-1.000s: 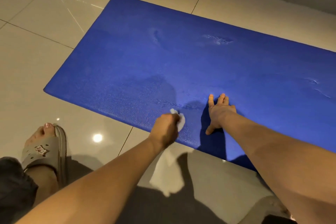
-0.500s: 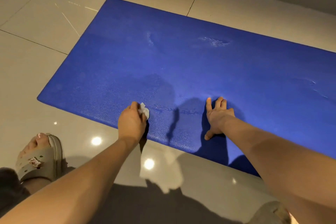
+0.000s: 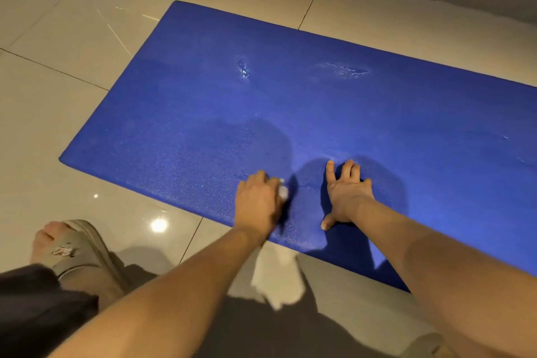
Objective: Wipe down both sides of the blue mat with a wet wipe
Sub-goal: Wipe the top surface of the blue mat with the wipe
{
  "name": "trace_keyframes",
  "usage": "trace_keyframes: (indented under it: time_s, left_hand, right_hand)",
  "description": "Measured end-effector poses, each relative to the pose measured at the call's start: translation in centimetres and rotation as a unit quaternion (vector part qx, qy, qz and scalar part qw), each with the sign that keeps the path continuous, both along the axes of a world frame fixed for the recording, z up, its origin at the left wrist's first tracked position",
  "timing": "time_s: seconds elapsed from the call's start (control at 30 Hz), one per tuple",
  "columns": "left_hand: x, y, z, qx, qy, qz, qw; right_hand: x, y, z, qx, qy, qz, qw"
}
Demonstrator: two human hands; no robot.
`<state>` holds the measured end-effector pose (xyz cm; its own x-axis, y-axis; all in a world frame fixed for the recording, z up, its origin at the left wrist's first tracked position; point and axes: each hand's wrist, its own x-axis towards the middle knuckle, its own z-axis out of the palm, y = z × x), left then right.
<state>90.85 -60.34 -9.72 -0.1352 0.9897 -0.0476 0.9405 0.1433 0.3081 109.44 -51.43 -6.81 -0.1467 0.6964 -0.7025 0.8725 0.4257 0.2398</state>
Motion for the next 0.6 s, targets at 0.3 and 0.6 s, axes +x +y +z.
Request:
trace_keyframes:
  time_s: [0.3, 0.6]
  left_hand:
    - [-6.1, 2.0, 0.3, -0.022, -0.042, 0.164, 0.985]
    - [3.2, 2.2, 0.6, -0.061, -0.185, 0.003, 0.981]
  right_hand:
    - [-0.1, 0.1, 0.0, 0.001, 0.007, -0.009, 1.000]
    - [0.0, 0.2, -0.1, -0.005, 0.010, -0.019, 1.000]
